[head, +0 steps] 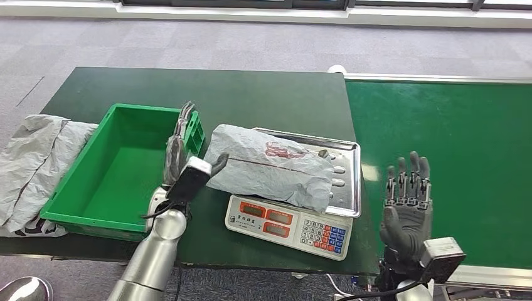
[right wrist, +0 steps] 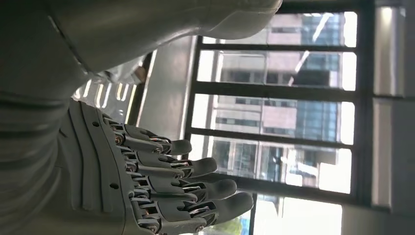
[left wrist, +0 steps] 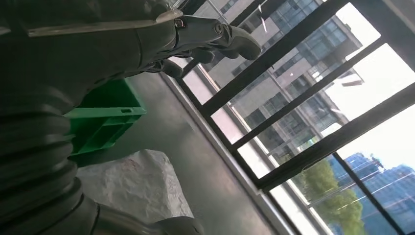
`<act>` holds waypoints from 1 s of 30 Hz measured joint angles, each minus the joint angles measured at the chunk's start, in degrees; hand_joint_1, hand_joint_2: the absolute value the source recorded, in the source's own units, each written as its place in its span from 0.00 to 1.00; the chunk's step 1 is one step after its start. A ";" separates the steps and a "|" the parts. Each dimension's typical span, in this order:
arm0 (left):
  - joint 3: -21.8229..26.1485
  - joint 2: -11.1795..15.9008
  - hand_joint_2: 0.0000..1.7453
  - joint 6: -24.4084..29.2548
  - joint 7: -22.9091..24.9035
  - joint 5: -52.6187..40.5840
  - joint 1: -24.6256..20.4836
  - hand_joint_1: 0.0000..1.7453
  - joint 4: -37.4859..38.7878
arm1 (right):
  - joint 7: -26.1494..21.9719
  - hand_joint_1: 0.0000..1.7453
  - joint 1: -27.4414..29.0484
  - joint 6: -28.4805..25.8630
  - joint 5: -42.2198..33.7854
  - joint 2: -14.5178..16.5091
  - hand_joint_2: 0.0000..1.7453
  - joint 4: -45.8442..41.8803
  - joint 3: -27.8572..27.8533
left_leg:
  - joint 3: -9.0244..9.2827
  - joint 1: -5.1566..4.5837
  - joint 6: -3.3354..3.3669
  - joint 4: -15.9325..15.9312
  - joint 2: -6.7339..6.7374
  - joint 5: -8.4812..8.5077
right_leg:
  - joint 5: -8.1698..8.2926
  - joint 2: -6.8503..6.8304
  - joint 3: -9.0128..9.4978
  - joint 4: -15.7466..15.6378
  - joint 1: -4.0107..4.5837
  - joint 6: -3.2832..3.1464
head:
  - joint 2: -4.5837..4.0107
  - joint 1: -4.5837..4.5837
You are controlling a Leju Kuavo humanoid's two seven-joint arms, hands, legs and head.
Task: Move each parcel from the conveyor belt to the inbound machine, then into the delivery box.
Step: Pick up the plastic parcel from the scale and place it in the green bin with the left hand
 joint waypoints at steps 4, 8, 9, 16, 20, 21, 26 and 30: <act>-0.75 -2.18 1.00 -1.63 4.51 -5.20 -7.56 0.00 8.30 | -0.02 0.00 -0.43 -0.32 -3.54 1.35 0.75 -1.93 -1.34 | -0.01 -0.01 0.00 0.00 0.09 0.02 | 0.10 0.06 -0.02 0.00 -0.01 -0.01 | 0.00 0.00; -1.73 -4.34 1.00 -4.19 7.45 -8.55 -13.23 0.00 16.39 | -0.02 0.00 -1.32 -1.17 -3.63 2.15 1.00 -2.68 -1.98 | -0.03 -0.04 0.01 0.02 0.10 0.03 | 0.12 0.08 -0.06 0.00 -0.03 -0.01 | 0.00 0.00; -2.17 -5.06 1.00 -5.87 8.49 -9.20 -14.70 0.00 18.81 | -0.02 0.00 -1.79 -1.33 -3.48 2.36 1.00 -2.72 -2.01 | -0.04 -0.04 0.02 0.02 0.10 0.03 | 0.12 0.07 -0.06 0.00 -0.03 0.00 | 0.00 0.00; -8.47 -7.54 1.00 -17.97 13.45 -6.91 -21.83 0.00 32.06 | 0.05 0.00 -5.35 -0.03 -0.91 3.33 1.00 -1.16 -2.02 | -0.05 -0.06 0.03 0.01 0.21 0.03 | 0.14 0.16 -0.09 0.00 -0.05 0.00 | 0.00 0.01; -13.52 -7.57 1.00 -27.63 19.24 -8.24 -23.67 0.00 37.43 | 0.07 0.00 -7.68 0.30 1.66 3.95 1.00 1.46 -1.75 | -0.05 -0.05 0.00 0.00 0.17 0.06 | 0.13 0.14 -0.08 0.01 -0.03 0.00 | 0.00 0.00; -14.81 -7.57 1.00 -28.92 20.06 -8.50 -23.73 0.00 38.51 | 0.06 0.00 -8.13 0.26 1.86 4.13 1.00 2.00 -1.67 | -0.05 -0.05 0.00 -0.01 0.17 0.06 | 0.13 0.15 -0.08 0.02 -0.02 0.00 | 0.00 0.00; -18.50 -7.57 1.00 -30.12 21.29 -8.83 -24.62 0.00 41.78 | 0.06 0.00 -9.07 0.23 2.00 4.64 1.00 3.57 -1.58 | -0.05 -0.04 -0.01 -0.01 0.14 0.06 | 0.13 0.12 -0.06 0.03 -0.03 0.00 | 0.00 0.00; -19.46 -7.55 1.00 -30.43 21.81 -9.60 -25.26 0.89 43.10 | 0.05 0.00 -9.11 1.26 3.01 4.93 1.00 4.10 -1.56 | -0.03 -0.04 0.00 -0.01 0.14 0.06 | 0.13 0.11 -0.01 0.02 -0.03 0.00 | 0.00 0.00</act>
